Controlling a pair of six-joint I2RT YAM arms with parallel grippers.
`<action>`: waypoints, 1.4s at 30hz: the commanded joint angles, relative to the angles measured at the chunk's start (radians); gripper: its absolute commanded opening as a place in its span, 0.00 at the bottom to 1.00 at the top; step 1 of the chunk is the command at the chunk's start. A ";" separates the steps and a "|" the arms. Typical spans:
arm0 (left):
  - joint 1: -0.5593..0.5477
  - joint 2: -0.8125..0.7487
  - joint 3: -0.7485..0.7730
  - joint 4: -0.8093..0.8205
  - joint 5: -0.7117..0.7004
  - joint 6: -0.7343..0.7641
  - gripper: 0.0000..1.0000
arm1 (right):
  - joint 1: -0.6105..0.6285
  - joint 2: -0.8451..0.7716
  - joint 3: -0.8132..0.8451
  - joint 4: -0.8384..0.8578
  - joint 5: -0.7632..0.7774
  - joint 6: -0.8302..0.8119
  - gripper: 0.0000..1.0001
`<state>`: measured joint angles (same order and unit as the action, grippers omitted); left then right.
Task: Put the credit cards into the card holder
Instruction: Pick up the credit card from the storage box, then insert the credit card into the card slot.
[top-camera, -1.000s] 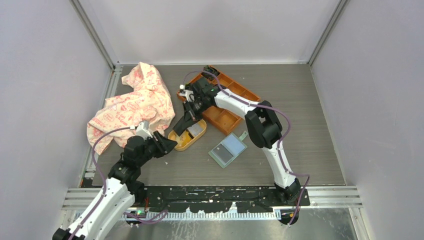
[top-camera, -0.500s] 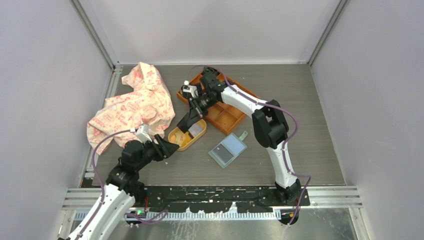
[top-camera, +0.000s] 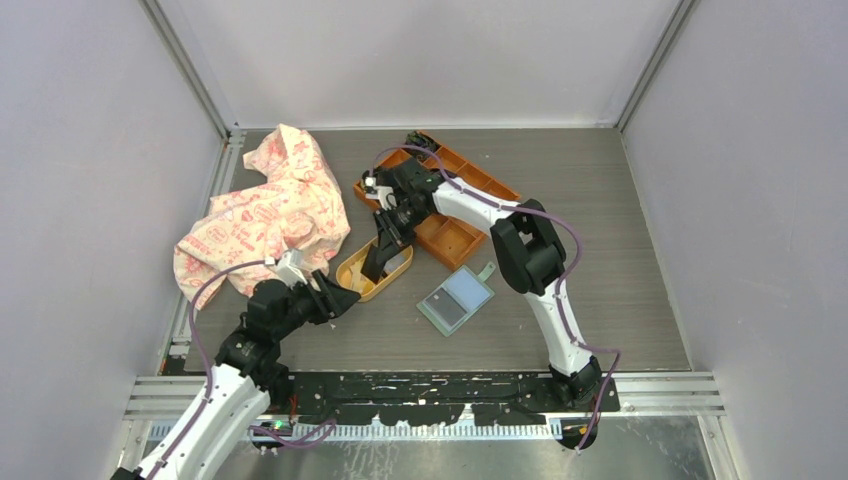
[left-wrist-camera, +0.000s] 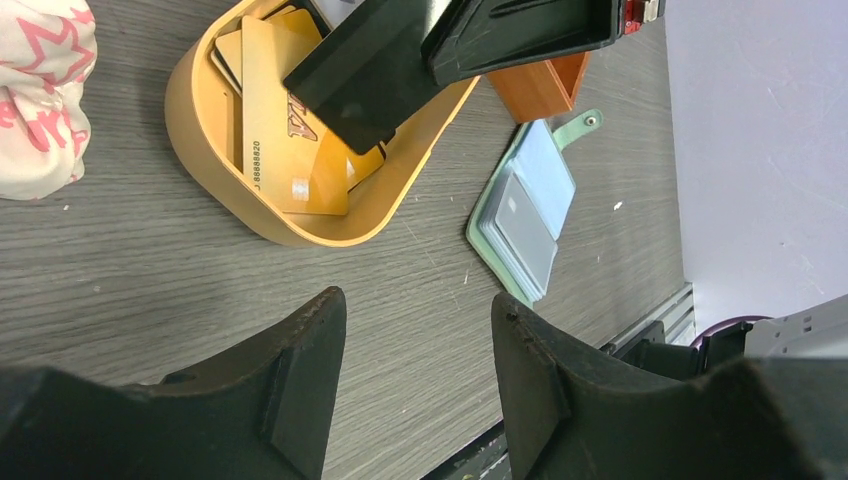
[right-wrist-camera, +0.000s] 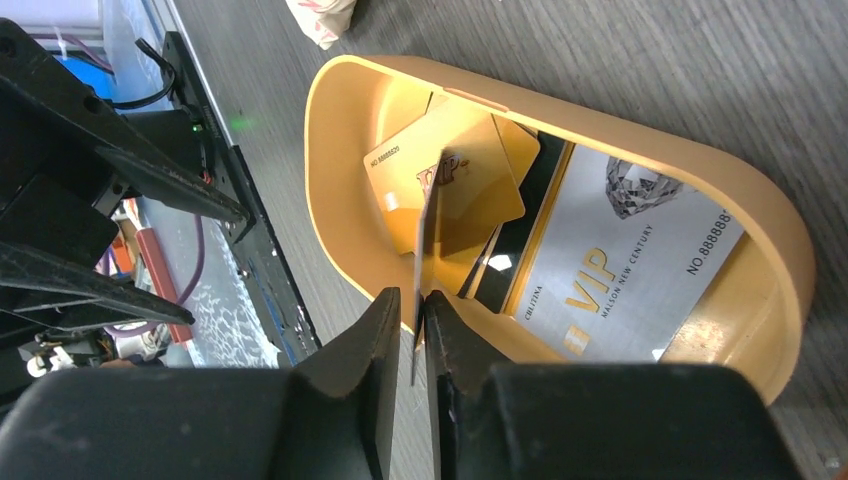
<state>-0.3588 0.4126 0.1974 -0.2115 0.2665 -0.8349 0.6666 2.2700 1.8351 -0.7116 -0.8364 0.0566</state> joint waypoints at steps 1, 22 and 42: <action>-0.002 0.010 -0.006 0.079 0.025 -0.009 0.56 | 0.006 0.003 0.012 0.036 0.008 0.034 0.21; -0.002 -0.053 -0.063 0.443 0.290 0.021 0.60 | -0.067 -0.300 0.009 -0.221 -0.132 -0.357 0.01; -0.411 0.094 -0.130 0.927 0.177 0.249 0.73 | -0.063 -0.761 -0.521 -0.630 -0.045 -1.402 0.02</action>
<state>-0.5571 0.4252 0.0517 0.5774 0.5613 -0.7807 0.6003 1.6314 1.3888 -1.3594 -0.8806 -1.1149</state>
